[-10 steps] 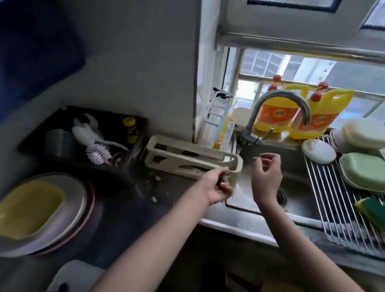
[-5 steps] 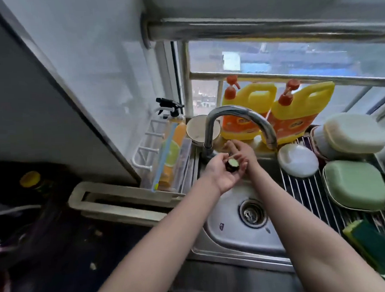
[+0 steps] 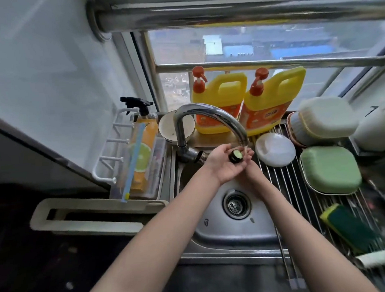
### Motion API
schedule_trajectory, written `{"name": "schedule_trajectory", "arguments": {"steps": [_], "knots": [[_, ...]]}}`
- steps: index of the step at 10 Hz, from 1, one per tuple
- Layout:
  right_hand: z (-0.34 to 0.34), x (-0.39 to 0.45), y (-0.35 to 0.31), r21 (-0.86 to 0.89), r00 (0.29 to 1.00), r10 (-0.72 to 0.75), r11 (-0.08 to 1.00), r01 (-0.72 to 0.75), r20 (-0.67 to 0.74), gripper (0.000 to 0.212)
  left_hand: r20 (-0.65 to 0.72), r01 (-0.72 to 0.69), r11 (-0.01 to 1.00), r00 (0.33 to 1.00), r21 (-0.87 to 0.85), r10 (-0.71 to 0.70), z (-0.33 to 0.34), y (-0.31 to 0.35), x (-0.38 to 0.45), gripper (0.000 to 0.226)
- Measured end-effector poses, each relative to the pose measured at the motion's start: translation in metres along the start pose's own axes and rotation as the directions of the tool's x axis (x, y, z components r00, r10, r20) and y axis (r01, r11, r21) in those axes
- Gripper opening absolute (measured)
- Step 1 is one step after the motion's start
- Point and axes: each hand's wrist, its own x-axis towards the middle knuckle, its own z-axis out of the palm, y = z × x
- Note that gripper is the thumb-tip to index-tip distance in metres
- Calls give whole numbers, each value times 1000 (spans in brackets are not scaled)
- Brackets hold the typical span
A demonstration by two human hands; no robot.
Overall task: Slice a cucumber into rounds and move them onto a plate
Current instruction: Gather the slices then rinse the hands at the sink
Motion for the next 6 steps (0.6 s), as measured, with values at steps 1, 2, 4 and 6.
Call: {"name": "schedule_trajectory", "arguments": {"steps": [1, 2, 4, 6], "knots": [[10, -9, -33, -131, 994, 102, 986, -105, -30, 24, 10, 10, 1000, 1000, 20, -10, 5, -5, 4, 34], [17, -9, -46, 252, 955, 294, 928, -276, -38, 18, 9, 5, 996, 1000, 87, -6, 14, -9, 5, 30], [32, -25, -43, 428, 968, 186, 899, -97, -171, 30, -74, -166, 966, 980, 200, 183, 25, -17, 19, 34], [32, -23, -29, 98, 948, 191, 980, -171, -254, 27, -55, -196, 931, 973, 307, 223, 7, -16, 15, 43]]}}
